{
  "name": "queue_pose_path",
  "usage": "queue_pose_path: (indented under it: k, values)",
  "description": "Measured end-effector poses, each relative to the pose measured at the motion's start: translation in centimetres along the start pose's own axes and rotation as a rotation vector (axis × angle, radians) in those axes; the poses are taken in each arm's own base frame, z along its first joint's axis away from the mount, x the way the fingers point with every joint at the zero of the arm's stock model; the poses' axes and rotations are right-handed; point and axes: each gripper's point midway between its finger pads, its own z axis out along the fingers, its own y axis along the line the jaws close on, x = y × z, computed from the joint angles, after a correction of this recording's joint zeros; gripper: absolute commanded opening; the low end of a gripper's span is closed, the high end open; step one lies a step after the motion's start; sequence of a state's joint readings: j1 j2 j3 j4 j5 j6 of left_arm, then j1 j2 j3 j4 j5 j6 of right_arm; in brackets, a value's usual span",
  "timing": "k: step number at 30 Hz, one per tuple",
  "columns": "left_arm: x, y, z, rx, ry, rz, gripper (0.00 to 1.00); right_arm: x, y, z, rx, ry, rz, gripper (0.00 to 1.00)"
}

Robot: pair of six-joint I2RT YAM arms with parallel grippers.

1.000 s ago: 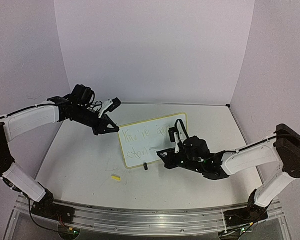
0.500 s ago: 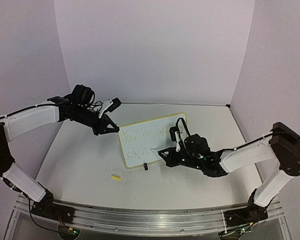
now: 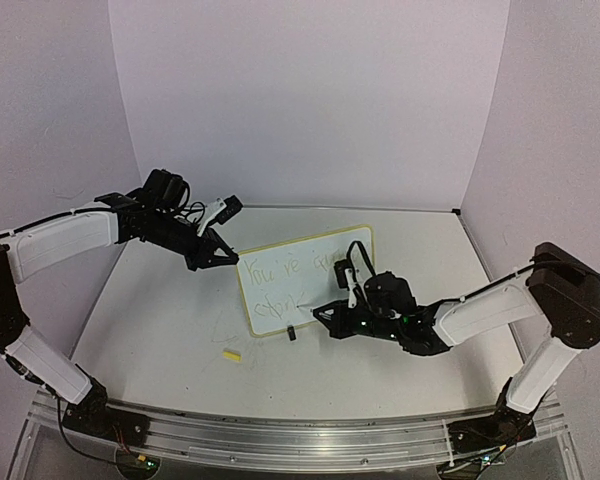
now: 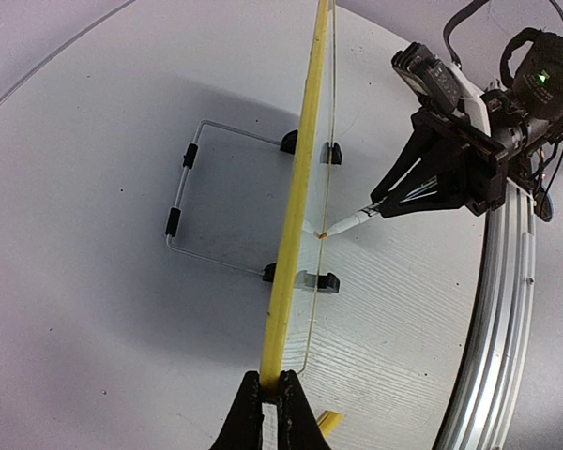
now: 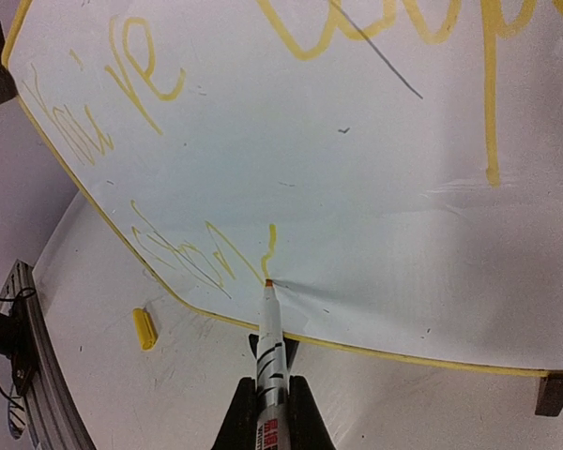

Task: Write a sentence on the whiteboard

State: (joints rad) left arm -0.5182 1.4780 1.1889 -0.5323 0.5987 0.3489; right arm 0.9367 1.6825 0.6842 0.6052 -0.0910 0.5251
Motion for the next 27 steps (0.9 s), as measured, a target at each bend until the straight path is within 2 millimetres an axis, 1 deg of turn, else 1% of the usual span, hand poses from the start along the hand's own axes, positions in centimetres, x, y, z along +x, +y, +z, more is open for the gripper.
queue_pose_path:
  k: [5,8,13,18,27]
  values:
    - [0.0,0.0,0.0,0.000,0.000,0.000,0.00,0.1,-0.4,-0.2,0.015,-0.002,0.000,0.00]
    - [0.0,0.0,0.0,0.000,0.000,0.000,0.00,-0.2,-0.4,-0.6,0.028,-0.009,-0.006,0.00]
    - [0.0,0.0,0.0,0.000,0.000,0.001,0.00,-1.7,-0.3,-1.4,0.048,-0.050,-0.026,0.00]
    - [0.0,0.0,0.0,0.000,0.000,0.000,0.00,-2.9,0.3,-1.5,0.044,-0.074,-0.043,0.00]
    - [0.0,0.0,0.0,0.000,0.000,0.000,0.00,-2.9,0.3,-1.5,0.048,-0.068,-0.040,0.00]
